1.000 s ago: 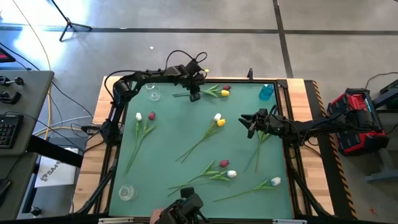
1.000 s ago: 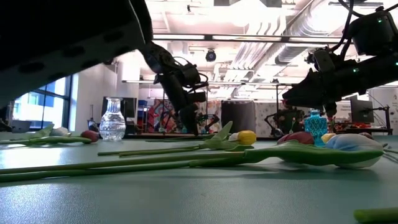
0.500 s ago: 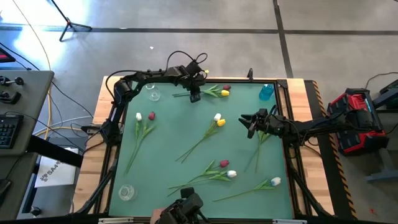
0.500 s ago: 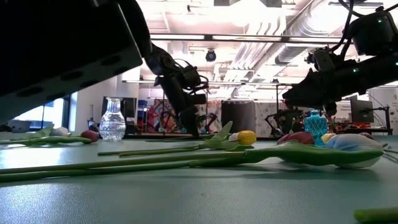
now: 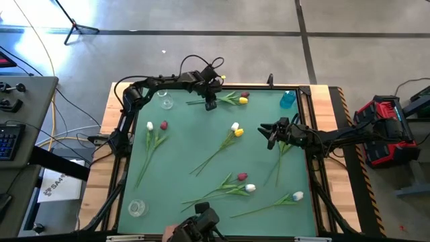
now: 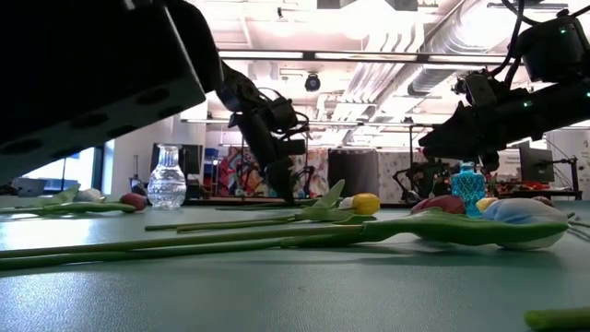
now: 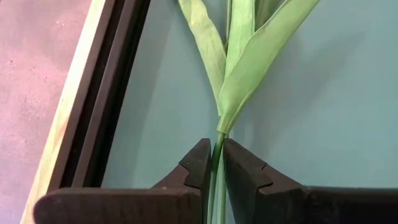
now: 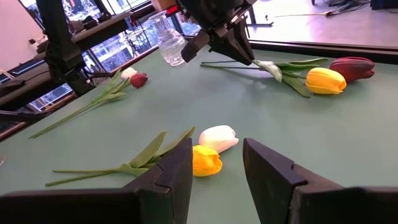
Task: Sort flowers into vase by color
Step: Put the top yellow flower into the top transparent vase
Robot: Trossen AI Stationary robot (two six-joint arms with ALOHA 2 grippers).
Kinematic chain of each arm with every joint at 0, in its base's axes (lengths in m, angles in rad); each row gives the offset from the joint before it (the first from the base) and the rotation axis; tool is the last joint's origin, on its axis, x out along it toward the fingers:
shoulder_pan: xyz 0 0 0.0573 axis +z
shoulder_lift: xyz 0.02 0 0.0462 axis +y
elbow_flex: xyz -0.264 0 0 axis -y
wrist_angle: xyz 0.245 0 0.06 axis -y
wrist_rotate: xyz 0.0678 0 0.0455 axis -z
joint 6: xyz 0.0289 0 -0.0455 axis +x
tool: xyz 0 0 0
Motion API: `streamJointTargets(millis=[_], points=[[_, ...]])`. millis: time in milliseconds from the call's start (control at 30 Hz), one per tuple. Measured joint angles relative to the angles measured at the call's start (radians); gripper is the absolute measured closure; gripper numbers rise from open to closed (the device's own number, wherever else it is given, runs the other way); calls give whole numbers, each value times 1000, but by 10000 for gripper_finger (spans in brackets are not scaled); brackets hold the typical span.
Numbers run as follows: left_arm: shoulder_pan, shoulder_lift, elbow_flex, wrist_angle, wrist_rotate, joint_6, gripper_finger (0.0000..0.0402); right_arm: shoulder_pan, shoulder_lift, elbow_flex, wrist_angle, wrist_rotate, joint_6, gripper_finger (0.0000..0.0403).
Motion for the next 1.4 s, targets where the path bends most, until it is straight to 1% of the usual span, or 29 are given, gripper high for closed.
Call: streamJointTargets(millis=[333,567,767,933,1000,1167,1267,1400], points=[[0,26,2,-4,7,6,396,0,0,0,0,0,1,272],[0,19,1,0,-6,-39,401,0,0,0,0,0,1,272],[1,-42,1,1,-11,-82,401,1,0,0,0,0,2,272],[1,-116,1,25,21,-122,401,1,0,0,-8,0,18,272],[1,-142,0,42,55,-147,401,1,0,0,-11,0,20,272],[0,-202,-58,199,136,-222,401,1,0,0,-23,0,19,272],[-1,-251,-119,302,149,-247,401,1,0,0,-23,0,21,272],[-1,-334,-231,451,148,-273,401,1,0,0,-23,0,28,272]])
